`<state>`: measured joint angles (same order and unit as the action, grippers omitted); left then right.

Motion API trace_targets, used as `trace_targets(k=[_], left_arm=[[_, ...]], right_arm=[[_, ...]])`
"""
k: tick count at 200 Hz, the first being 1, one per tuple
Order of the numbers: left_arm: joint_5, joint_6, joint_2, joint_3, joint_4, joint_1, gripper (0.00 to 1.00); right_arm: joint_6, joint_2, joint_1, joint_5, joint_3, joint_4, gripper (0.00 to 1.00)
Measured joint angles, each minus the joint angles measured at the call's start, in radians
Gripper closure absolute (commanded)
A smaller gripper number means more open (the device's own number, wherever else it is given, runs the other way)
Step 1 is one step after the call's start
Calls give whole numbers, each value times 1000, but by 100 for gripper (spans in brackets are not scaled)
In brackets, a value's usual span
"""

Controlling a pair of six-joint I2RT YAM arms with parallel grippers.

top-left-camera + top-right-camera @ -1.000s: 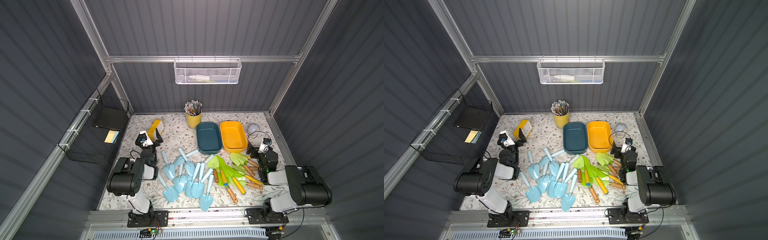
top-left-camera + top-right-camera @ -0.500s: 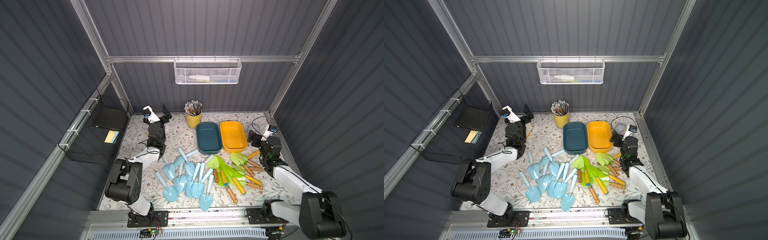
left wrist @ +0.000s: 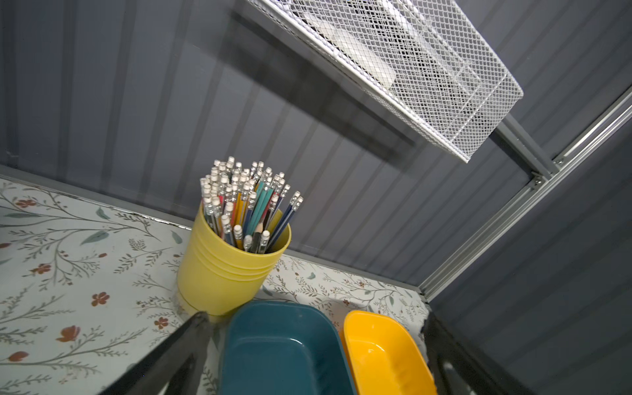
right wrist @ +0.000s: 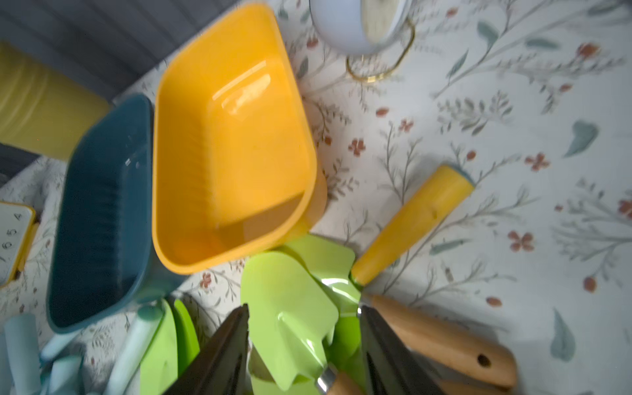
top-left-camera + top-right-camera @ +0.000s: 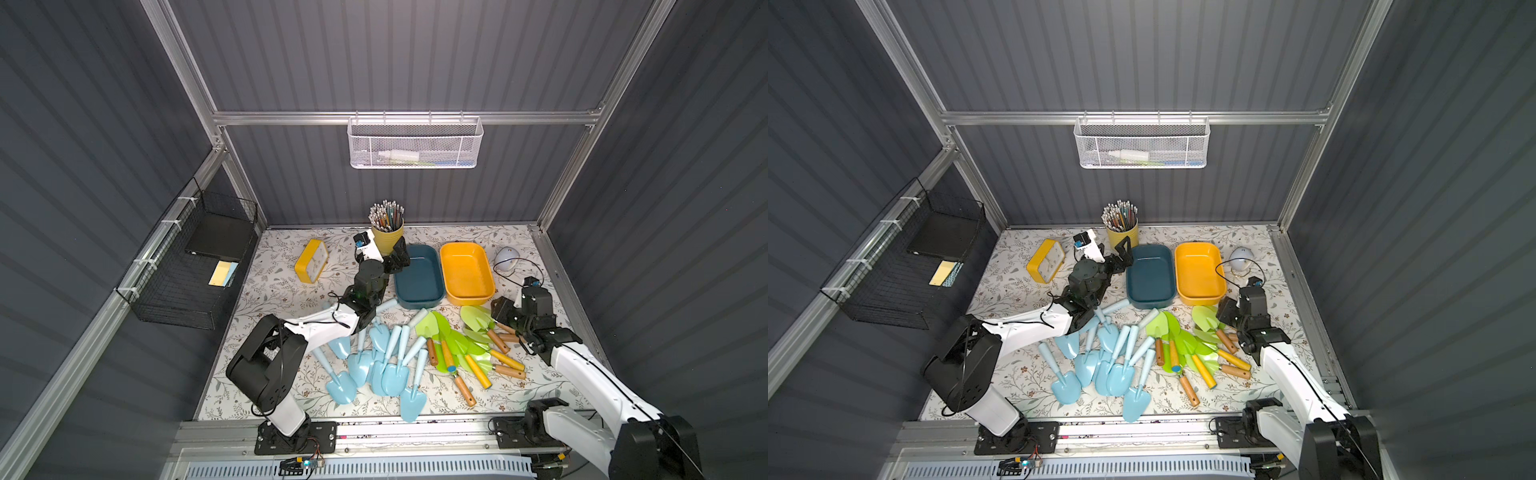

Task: Sort the small shovels by color and place them into the storage box
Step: Pick up the shovel from the center of the board.

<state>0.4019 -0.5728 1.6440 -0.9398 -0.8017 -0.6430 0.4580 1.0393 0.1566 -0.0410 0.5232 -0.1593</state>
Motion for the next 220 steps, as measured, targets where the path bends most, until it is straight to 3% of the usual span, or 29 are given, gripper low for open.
trace_targets(k=[33,86,129,162,220], left_arm=[[-18,-32,6,-22,13,0,1],[-24,-79,31,-77,19,-6,1],[-24,-107,46,-77,20,-6,1],[-19,-118,51,-77,31,-6,1],[-19,-132,51,-77,35,-6,1]], right_arm=[[3,60,17,-60,12,-119,46],[4,137,45,-37,34,-193,47],[6,229,105,11,67,-195,52],[17,280,127,33,88,-183,62],[28,335,135,42,115,-145,62]])
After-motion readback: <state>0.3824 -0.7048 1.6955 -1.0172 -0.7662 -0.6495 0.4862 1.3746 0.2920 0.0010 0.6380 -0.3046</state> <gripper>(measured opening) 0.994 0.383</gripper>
